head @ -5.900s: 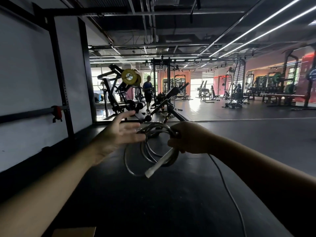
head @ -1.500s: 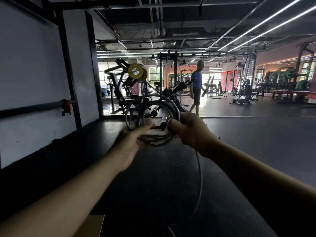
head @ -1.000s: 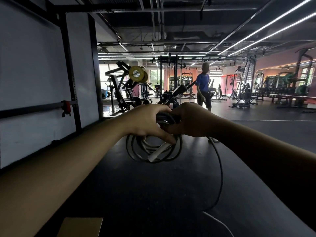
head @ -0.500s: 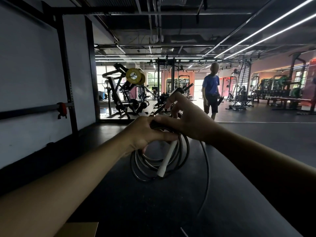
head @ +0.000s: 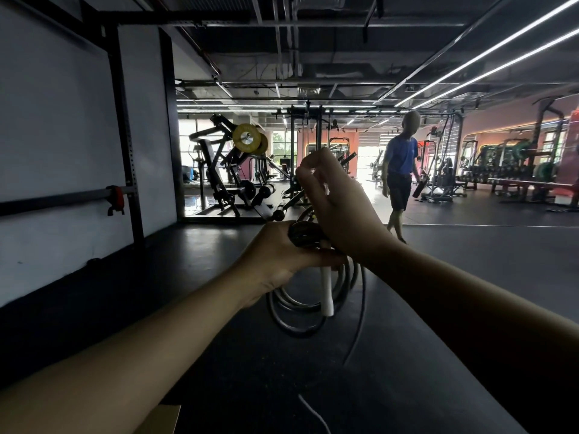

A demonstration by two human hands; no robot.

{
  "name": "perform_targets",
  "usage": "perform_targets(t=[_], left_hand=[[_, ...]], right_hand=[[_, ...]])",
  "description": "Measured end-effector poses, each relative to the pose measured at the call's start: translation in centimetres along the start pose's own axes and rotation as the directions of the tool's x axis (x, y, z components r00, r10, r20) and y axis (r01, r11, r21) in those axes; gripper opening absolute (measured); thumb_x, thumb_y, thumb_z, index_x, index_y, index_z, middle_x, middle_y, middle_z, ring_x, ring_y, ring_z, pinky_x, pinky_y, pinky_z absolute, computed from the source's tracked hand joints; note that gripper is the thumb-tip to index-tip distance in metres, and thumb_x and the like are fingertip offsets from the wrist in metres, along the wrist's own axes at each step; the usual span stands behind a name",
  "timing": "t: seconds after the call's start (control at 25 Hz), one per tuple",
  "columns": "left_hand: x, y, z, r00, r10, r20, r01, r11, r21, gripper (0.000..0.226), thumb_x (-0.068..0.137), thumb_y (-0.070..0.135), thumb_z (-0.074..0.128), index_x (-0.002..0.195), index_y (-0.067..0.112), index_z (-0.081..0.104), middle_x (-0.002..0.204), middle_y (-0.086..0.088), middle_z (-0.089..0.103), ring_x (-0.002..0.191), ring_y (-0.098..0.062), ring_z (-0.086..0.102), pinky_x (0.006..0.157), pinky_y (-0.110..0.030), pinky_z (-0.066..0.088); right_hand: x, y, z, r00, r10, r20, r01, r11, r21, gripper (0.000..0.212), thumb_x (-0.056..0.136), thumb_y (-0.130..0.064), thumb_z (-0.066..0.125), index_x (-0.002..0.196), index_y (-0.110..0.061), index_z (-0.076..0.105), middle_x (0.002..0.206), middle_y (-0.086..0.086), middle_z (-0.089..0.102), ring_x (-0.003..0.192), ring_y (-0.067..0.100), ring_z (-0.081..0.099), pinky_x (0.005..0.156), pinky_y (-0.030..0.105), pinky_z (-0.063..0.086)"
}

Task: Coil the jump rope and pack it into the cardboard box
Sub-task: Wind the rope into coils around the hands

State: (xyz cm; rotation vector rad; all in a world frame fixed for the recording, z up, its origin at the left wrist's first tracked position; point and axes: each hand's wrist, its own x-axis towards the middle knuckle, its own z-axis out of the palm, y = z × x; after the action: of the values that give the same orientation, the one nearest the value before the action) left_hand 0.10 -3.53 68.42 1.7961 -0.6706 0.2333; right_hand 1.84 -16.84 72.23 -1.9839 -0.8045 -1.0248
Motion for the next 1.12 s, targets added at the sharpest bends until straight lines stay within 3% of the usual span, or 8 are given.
perform_targets(t=[0.24,0.4,0.52,0.6,0.68,0.88,1.0,1.12], left_hand=[[-0.3,1.7,-2.3,0.999,-0.035,-0.014,0.035,0.999,-0.002,0.012,0.085,-0.002,0.073,0.096,0.002,0.071,0.051,0.015,0.067,0.036,0.009,0.052,0.039,-0.001,0.033],[-0.7,1.3,-3.3,0.991,-0.133,-0.02,0.132,0.991,-0.022,0.009,0.088,0.008,0.072,0.096,0.007,0.069,0.037,0.015,0.052,0.029,0.003,0.04,0.037,-0.009,0.024],[-0.3,-0.1,-3.9,0.972,-0.178,-0.154,0.14,0.963,-0.23,0.02,0.078,0.028,0.08,0.092,0.015,0.072,0.043,0.007,0.044,0.034,-0.006,0.021,0.043,-0.025,0.013],[0.4,-0.7,-4.0,0.939,-0.185,-0.291,0.074,0.933,-0.353,0.019,0.078,0.032,0.081,0.085,0.017,0.074,0.055,-0.006,0.04,0.036,-0.007,0.022,0.04,-0.022,0.016],[1.1,-0.6,-3.8,0.872,-0.226,-0.435,0.021,0.904,-0.428,0.019,0.081,0.035,0.08,0.082,0.018,0.073,0.052,0.0,0.048,0.036,-0.006,0.029,0.037,-0.019,0.022],[2.0,0.7,-1.2,0.726,-0.358,-0.587,-0.025,0.84,-0.543,0.028,0.081,0.051,0.076,0.083,0.024,0.068,0.065,0.008,0.061,0.056,-0.007,0.048,0.059,-0.027,0.043],[2.1,0.2,-0.5,0.722,-0.366,-0.588,-0.023,0.836,-0.549,0.031,0.082,0.055,0.074,0.082,0.024,0.07,0.076,0.003,0.06,0.056,-0.008,0.05,0.063,-0.031,0.046],[2.2,-1.0,-0.9,0.768,-0.362,-0.528,-0.014,0.815,-0.579,0.045,0.079,0.058,0.075,0.099,0.019,0.075,0.08,0.002,0.066,0.049,-0.006,0.048,0.061,-0.029,0.047]], right_hand=[[0.1,0.2,-1.1,0.974,0.144,0.173,-0.149,0.989,0.015,0.034,0.099,-0.055,0.051,0.086,-0.025,0.059,0.065,-0.008,0.062,0.058,-0.001,0.057,0.062,0.027,0.046],[0.5,0.7,-2.9,0.863,0.329,0.384,-0.407,0.902,0.143,0.07,0.094,-0.07,0.045,0.07,-0.009,0.071,0.055,0.008,0.048,0.047,0.019,0.042,0.047,0.023,0.034],[-0.1,1.4,-3.9,0.818,0.384,0.427,-0.492,0.853,0.176,0.077,0.092,-0.074,0.039,0.077,-0.006,0.072,0.066,0.018,0.05,0.049,0.023,0.042,0.043,0.024,0.037],[-1.0,1.9,-3.9,0.807,0.384,0.45,-0.513,0.832,0.211,0.075,0.093,-0.075,0.034,0.084,-0.011,0.072,0.076,0.015,0.064,0.049,0.021,0.046,0.046,0.026,0.039],[-2.0,1.9,-3.2,0.801,0.359,0.48,-0.519,0.816,0.256,0.067,0.095,-0.074,0.028,0.089,-0.024,0.072,0.093,0.01,0.074,0.048,0.013,0.047,0.047,0.025,0.039],[-2.8,0.1,0.8,0.872,0.417,0.257,-0.49,0.765,0.419,0.041,0.1,-0.056,0.046,0.111,-0.022,0.065,0.094,0.012,0.074,0.045,-0.004,0.056,0.043,0.013,0.04],[-3.1,0.0,2.0,0.895,0.437,0.088,-0.424,0.773,0.472,0.039,0.097,-0.047,0.06,0.095,-0.01,0.075,0.075,0.013,0.075,0.056,0.006,0.066,0.053,0.02,0.052],[-3.2,0.5,2.1,0.906,0.421,0.05,-0.39,0.781,0.488,0.042,0.097,-0.039,0.064,0.094,0.002,0.072,0.069,0.016,0.072,0.059,0.015,0.067,0.055,0.027,0.054]])
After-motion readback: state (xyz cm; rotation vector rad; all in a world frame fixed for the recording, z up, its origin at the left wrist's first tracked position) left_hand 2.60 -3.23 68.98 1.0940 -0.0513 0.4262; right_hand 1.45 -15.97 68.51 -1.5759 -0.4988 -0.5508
